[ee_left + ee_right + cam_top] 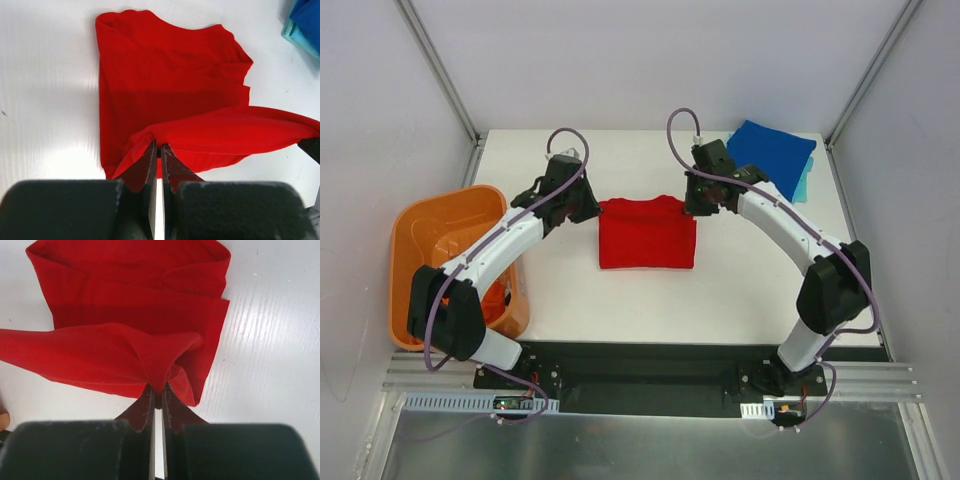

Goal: Fold and stack the t-shirts
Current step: Fold the tshirt

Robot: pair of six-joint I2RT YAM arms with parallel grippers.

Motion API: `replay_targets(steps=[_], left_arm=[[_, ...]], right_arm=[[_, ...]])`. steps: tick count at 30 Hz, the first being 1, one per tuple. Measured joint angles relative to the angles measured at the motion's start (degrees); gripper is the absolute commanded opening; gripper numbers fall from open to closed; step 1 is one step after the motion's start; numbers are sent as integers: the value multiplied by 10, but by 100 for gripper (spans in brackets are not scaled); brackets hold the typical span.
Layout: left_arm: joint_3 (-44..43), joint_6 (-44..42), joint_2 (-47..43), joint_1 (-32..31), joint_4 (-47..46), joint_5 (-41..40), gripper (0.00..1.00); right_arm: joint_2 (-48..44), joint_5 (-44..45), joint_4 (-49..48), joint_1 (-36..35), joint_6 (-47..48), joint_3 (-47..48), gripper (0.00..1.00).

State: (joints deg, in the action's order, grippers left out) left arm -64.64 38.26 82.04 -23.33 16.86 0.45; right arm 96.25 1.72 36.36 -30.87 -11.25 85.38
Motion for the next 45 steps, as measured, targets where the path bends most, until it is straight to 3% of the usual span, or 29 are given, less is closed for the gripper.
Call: replay_targets(steps=[8,12,14,15,18,20,21,22,27,34,39,45], left_arm=[[-91,-16,123,35,-4,40,0],[-130,-22,191,48,-3,59,0],[-148,-26,222,54,-3,68,11],[-157,-28,238,56,-2,71,23],[-179,-36,277,63,-2,84,48],[-192,-40,293,70,-1,91,67],[-196,-41,296,71,0,97,86],[-198,-46,296,73,1,100,99],[-204,-46,284,76,0,139,99],[-127,-37,169,71,0,171,99],[-33,-24,64,54,-7,170,99],[92,-5,-34,34,-4,169,99]], right_arm=[[85,-45,-6,45,1,59,1],[145,-72,-14,62,3,90,6],[175,-82,-16,69,3,102,11],[191,-85,-17,72,3,110,28],[232,-94,-15,79,5,134,73],[254,-101,-10,89,15,159,87],[260,-103,-10,92,17,167,97],[261,-105,-9,94,17,172,97],[233,-116,-15,100,29,160,97],[81,-171,-48,80,27,23,97],[-4,-150,-77,68,12,-75,97],[-1,-116,-80,68,-2,-121,97]])
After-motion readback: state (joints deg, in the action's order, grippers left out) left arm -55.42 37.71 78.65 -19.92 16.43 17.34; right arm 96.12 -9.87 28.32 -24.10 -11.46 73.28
